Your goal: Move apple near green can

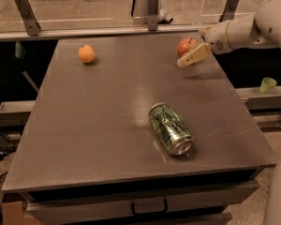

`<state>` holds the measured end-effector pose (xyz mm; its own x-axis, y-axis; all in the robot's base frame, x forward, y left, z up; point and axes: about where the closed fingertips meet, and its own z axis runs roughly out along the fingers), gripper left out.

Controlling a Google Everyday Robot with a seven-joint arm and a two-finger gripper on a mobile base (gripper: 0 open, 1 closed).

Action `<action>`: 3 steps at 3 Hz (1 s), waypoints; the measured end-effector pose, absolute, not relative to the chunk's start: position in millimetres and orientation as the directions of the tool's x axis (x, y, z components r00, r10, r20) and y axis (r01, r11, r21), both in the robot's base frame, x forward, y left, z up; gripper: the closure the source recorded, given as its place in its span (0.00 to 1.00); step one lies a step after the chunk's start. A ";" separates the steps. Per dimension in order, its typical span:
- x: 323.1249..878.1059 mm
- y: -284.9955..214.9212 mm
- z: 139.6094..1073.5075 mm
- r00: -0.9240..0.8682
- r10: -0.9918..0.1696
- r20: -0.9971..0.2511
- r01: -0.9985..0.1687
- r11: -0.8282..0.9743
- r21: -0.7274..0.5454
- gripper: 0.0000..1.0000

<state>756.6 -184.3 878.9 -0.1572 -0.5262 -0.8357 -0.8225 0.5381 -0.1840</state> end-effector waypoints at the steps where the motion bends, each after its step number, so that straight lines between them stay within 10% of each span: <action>1: 772.3 -167.8 864.3 -0.191 -0.502 -0.844 -0.820 0.554 -0.144 0.18; 3: 775.8 -176.5 867.0 -0.216 -0.484 -0.848 -0.793 0.593 -0.137 0.72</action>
Offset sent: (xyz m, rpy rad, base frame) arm 0.0281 0.0064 -0.0288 0.0392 0.0603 -0.0974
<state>775.8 -176.5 867.0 -0.2158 -0.4842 -0.8479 -0.7932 0.5933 -0.1370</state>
